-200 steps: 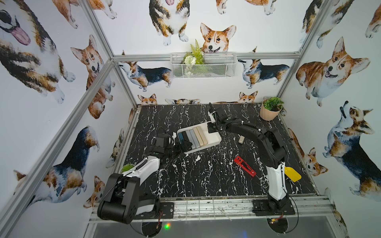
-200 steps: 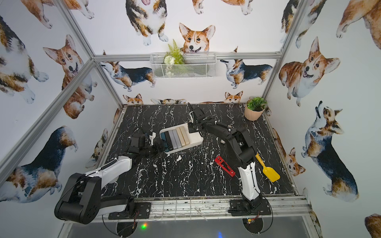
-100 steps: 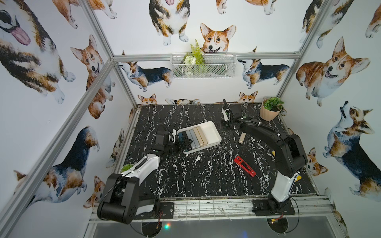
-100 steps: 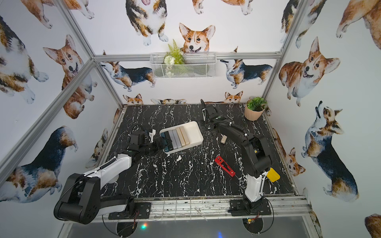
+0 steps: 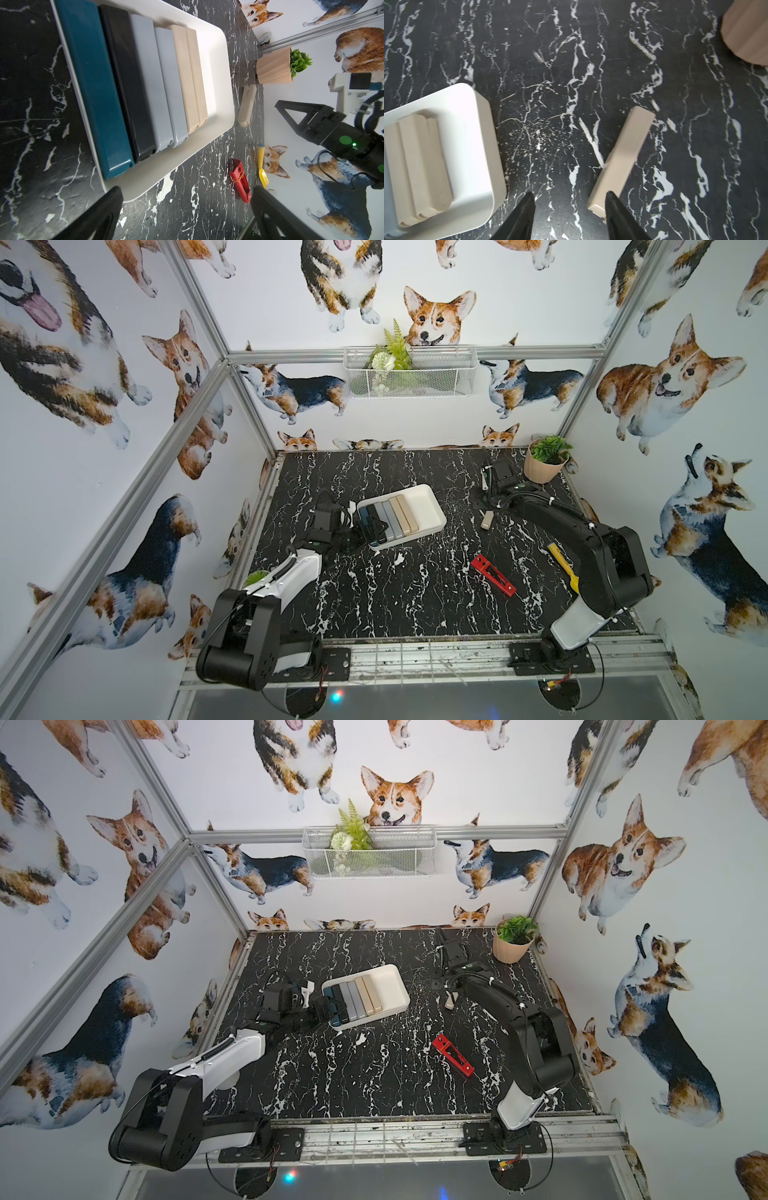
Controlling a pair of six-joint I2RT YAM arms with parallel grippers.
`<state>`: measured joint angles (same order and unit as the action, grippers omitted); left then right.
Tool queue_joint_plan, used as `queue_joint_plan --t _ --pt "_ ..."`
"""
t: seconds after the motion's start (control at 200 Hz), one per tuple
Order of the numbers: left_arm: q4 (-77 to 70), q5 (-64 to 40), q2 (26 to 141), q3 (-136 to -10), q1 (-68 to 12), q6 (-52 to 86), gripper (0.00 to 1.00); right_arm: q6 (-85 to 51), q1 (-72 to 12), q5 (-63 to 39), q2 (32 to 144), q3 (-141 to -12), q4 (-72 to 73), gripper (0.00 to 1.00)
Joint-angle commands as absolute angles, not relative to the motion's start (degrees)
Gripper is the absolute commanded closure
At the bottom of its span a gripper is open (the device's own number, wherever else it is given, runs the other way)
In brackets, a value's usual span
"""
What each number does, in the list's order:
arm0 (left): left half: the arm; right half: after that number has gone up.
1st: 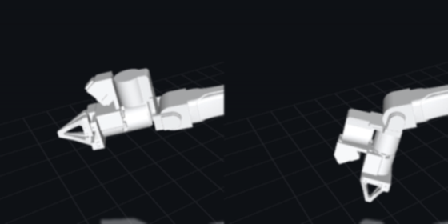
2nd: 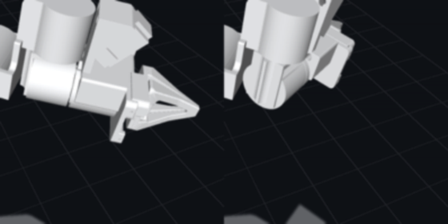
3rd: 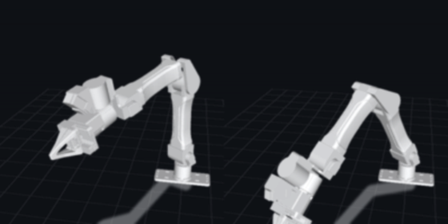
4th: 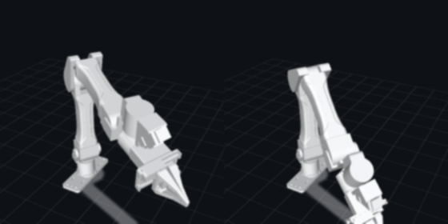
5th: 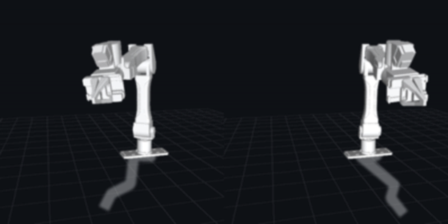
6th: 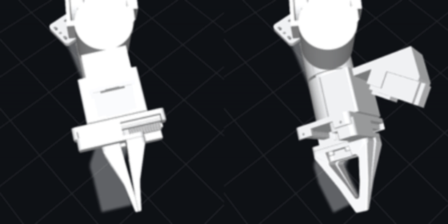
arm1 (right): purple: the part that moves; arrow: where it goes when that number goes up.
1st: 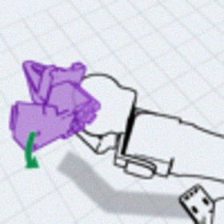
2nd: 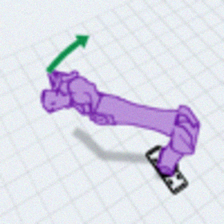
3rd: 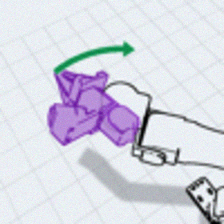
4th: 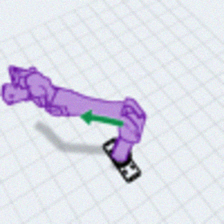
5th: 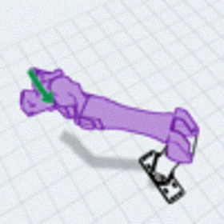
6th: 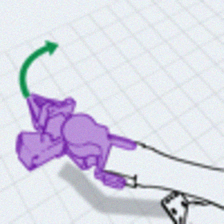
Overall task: Put the pruning pliers into the storage box
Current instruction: Pick up the pruning pliers from the center of the board.
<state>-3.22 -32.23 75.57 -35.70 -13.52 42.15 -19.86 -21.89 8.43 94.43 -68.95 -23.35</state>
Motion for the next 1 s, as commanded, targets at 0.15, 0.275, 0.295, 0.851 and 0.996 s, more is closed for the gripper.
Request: queue_joint_plan --t 0.15,0.275,0.295,0.851,0.996 --pt "-3.87 -32.16 75.93 -35.6 -13.45 42.22 0.0 -24.07 -19.9 12.04 92.21 -65.31 -23.45 0.38" --pt "-4.64 -32.26 75.85 -34.9 -13.47 42.63 0.0 -26.81 -18.86 12.62 92.1 -63.51 -23.65 0.38" --pt "-4.73 -32.26 75.85 -34.83 -13.45 42.7 0.0 -26.99 -18.77 12.58 92.15 -63.35 -23.6 0.38" --pt "-5.54 -32.6 75.58 -33.93 -13.45 43.59 0.0 -29.95 -17.58 8.26 95.77 -59.4 -17.05 0.33" --pt "-5.34 -32.6 75.49 -33.95 -13.45 43.67 0.0 -30.19 -17.52 7.37 97.02 -59.44 -16.35 0.33"
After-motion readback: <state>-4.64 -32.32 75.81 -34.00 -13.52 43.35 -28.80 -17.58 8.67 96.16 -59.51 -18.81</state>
